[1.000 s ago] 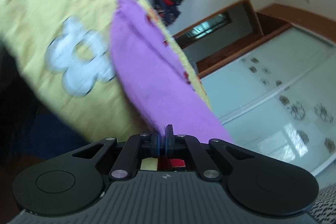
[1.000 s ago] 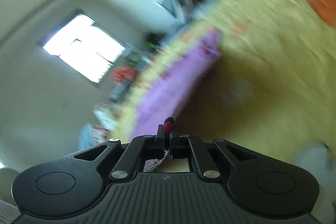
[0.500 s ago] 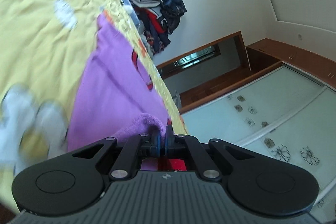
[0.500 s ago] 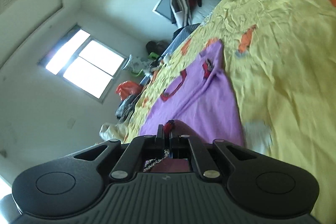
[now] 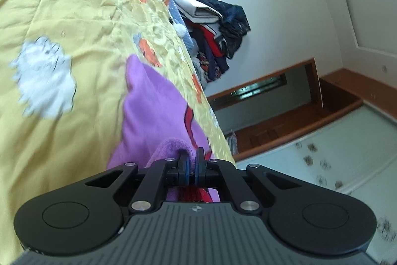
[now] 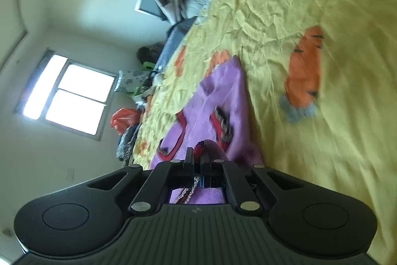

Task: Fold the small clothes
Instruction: 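Lift the hem with both tools and fold it over toward the collar, then lay the hem down near the collar and open both tools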

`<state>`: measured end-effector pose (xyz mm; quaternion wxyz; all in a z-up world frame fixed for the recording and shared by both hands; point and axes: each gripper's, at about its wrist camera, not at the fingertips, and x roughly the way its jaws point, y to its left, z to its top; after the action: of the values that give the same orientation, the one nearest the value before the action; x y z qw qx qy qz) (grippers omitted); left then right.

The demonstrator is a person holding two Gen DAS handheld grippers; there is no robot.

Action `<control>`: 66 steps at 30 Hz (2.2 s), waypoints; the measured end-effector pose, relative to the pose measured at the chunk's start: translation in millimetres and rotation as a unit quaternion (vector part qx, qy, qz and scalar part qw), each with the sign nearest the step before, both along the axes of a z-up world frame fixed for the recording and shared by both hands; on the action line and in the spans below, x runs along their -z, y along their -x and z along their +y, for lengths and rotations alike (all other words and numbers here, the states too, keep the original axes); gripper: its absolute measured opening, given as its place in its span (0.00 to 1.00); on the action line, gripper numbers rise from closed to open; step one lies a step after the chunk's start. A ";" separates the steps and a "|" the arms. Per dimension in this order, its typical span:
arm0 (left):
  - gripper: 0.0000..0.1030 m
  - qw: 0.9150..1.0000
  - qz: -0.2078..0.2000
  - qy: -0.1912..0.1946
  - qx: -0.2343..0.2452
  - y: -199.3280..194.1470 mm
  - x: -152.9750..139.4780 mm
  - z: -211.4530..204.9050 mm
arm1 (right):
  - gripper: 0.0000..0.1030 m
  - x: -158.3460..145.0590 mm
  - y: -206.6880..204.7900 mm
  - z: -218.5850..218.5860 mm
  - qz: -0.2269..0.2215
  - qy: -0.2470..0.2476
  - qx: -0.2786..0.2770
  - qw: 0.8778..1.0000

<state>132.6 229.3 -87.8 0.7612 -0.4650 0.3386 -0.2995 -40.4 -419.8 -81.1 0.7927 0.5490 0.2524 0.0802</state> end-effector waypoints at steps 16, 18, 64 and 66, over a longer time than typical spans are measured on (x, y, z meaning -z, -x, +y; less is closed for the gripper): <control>0.02 0.998 0.046 -0.043 -0.014 -84.4 12.7 -19.4 | 0.04 15.8 -107.4 -22.3 0.051 0.016 -0.013 0.998; 0.02 0.998 0.051 -0.043 -0.019 -88.0 17.0 -19.3 | 0.04 13.9 -112.2 -21.6 0.053 0.022 -0.012 0.998; 0.62 0.824 -0.076 -0.557 -0.072 -84.0 -30.1 -161.2 | 0.40 -63.9 -160.1 200.8 0.024 0.485 -0.173 0.857; 0.64 0.821 -0.080 -0.561 -0.073 -81.8 -29.4 -161.1 | 0.38 -52.4 -147.6 208.9 0.021 0.493 -0.195 0.847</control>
<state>214.5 68.1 -58.4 0.9346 0.0445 0.3510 -0.0374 107.2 -210.9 -28.7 0.9216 0.0266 0.3774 0.0863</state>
